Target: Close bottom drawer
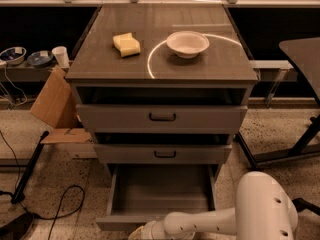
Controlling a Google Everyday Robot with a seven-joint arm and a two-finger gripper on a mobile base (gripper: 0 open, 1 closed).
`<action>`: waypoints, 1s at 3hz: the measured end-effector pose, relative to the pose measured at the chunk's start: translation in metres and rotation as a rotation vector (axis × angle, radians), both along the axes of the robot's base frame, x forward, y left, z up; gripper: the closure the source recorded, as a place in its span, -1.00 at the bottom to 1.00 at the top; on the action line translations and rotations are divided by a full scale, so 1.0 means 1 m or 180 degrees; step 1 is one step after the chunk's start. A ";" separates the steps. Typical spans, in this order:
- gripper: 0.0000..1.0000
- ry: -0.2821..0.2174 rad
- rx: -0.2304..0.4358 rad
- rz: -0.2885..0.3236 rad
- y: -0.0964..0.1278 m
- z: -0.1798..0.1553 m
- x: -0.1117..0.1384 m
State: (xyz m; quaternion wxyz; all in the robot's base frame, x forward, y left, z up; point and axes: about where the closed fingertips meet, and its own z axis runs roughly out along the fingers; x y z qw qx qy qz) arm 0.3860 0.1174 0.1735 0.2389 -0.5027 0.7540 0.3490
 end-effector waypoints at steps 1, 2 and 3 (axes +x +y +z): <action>0.01 -0.0025 0.0015 0.0023 0.007 0.000 0.001; -0.46 -0.0029 0.0017 0.0027 0.009 0.000 0.002; -0.90 -0.0032 0.0021 0.0036 0.011 0.000 0.002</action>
Offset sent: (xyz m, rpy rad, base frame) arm 0.0056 0.0167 0.0003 0.0099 -0.0227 0.0140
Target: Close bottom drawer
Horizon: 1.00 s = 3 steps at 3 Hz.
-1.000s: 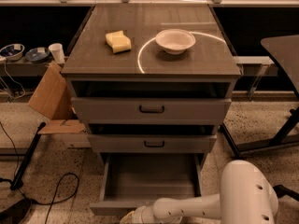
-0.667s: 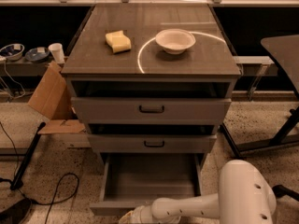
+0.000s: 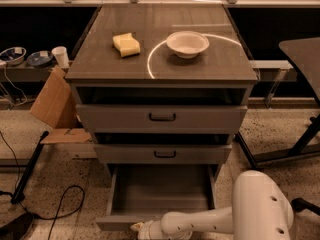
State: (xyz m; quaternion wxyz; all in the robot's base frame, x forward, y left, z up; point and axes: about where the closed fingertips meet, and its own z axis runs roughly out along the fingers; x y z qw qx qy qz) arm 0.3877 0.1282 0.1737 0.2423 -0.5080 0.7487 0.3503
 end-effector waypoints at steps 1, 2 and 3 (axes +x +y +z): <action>-1.00 -0.0006 0.0011 0.0028 0.005 0.000 0.000; -1.00 -0.0006 0.0012 0.0029 0.006 0.000 0.000; -0.62 -0.0007 0.0020 0.0068 0.009 -0.001 0.001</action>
Offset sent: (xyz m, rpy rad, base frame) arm 0.0036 0.0081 0.0009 0.0040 -0.0104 0.0114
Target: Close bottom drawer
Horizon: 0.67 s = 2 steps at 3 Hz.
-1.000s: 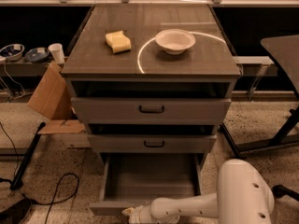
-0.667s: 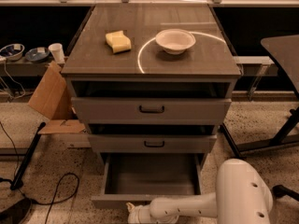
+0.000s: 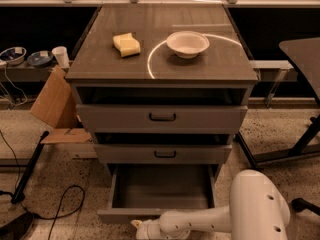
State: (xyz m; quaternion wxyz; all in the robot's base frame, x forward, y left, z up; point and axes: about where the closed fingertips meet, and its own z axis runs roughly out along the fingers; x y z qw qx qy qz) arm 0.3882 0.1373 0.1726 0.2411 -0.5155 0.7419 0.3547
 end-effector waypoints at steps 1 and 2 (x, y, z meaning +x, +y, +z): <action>-0.16 -0.0002 -0.0013 0.0027 0.003 0.000 0.002; 0.46 -0.0022 -0.0049 0.0042 0.008 0.003 0.009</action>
Offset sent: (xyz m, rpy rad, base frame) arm 0.0125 0.0089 0.0042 -0.0267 -0.0137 0.0194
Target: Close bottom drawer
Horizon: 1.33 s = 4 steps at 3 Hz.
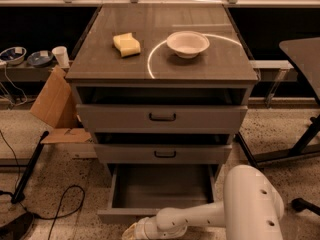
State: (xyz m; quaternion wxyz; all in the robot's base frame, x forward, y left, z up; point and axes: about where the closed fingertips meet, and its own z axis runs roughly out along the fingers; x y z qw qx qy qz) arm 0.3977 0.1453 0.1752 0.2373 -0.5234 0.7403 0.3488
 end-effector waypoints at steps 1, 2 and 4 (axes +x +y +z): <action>0.92 -0.0018 -0.0014 -0.0019 0.002 0.002 0.010; 1.00 -0.0031 -0.0031 -0.0030 0.009 0.002 0.023; 1.00 -0.0039 -0.0076 -0.0112 0.016 -0.001 0.048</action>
Offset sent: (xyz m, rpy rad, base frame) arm 0.0430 0.0141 0.0039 -0.0181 -0.0194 -0.0176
